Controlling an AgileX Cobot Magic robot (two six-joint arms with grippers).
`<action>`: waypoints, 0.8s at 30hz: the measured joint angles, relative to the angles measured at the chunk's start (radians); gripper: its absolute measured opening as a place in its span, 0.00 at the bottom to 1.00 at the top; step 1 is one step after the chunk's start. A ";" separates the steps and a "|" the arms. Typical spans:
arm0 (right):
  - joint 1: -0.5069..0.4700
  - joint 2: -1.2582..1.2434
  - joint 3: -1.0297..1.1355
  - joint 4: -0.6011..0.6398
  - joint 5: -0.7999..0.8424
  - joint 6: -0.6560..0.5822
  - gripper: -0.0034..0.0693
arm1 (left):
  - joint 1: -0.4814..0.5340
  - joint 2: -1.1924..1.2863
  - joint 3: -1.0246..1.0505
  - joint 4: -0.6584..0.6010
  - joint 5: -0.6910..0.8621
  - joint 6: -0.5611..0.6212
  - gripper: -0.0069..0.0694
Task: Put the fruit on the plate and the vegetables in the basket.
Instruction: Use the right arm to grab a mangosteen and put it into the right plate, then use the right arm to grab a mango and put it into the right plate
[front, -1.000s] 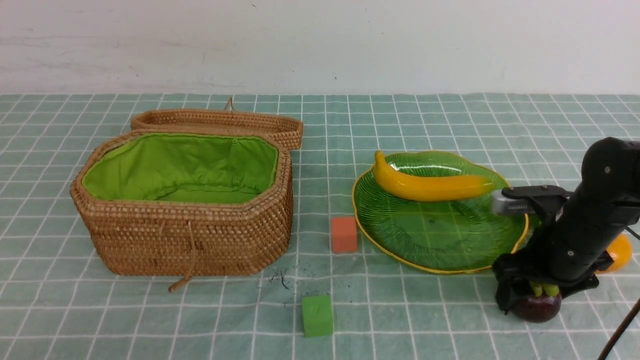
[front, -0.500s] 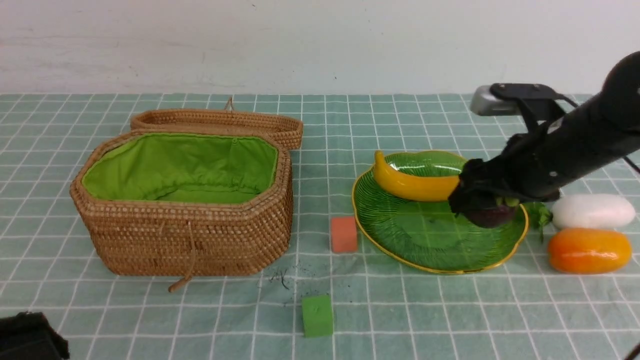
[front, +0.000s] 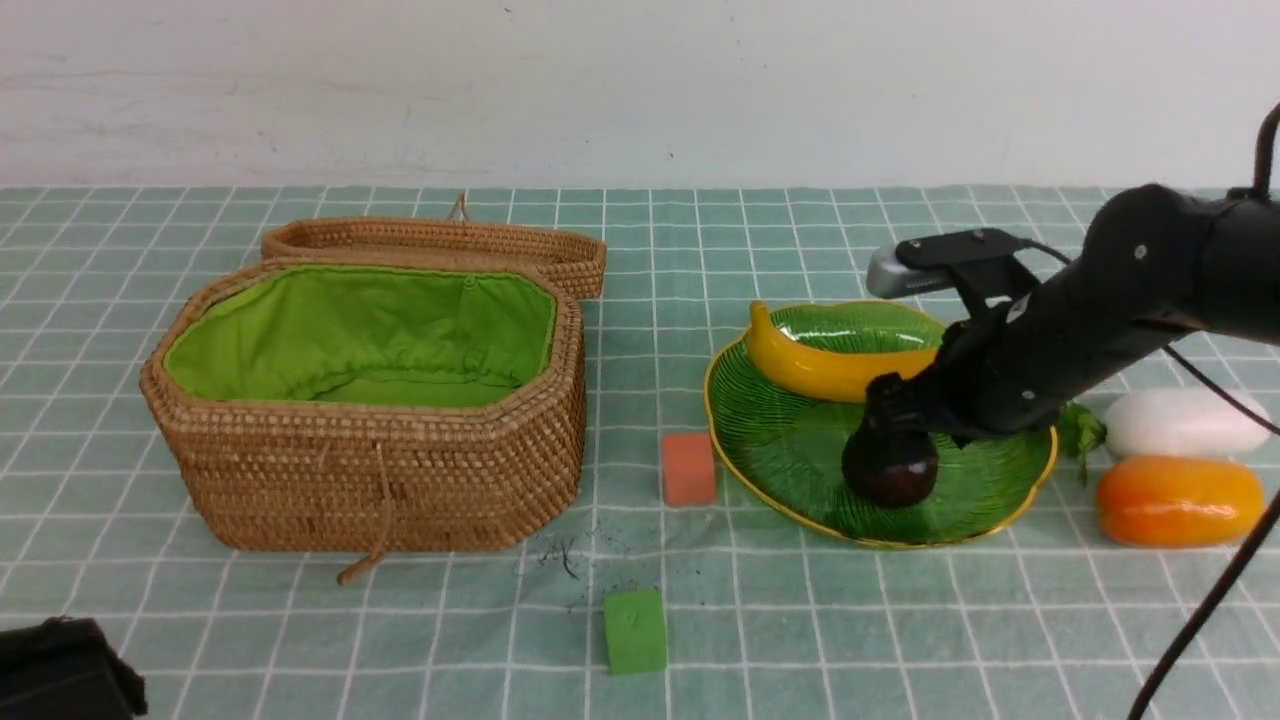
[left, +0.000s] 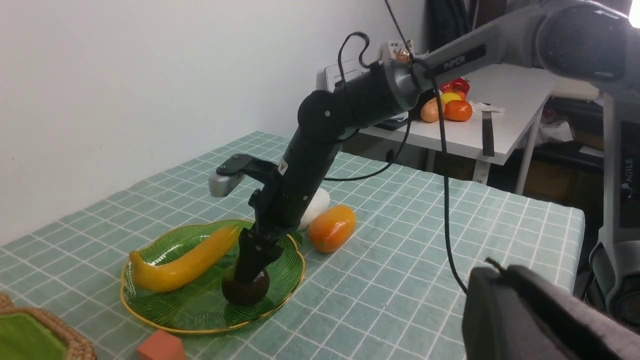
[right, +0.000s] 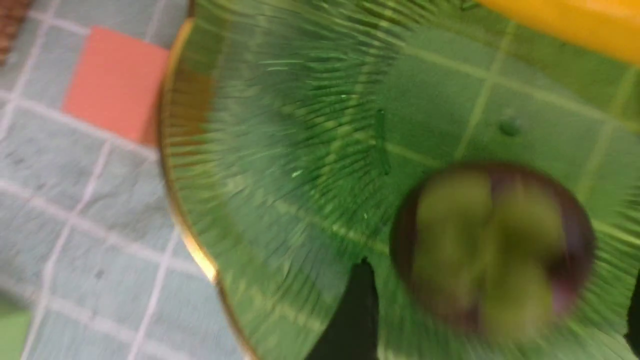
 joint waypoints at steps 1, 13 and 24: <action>0.002 -0.050 -0.011 -0.057 0.042 0.000 0.94 | 0.000 0.000 0.000 0.000 0.000 0.000 0.07; -0.098 -0.152 -0.022 -0.583 0.355 -0.295 0.81 | 0.000 0.000 0.000 0.000 0.054 -0.001 0.07; -0.139 0.021 -0.022 -0.678 0.262 -0.347 0.90 | 0.000 0.000 0.001 0.000 0.104 -0.001 0.07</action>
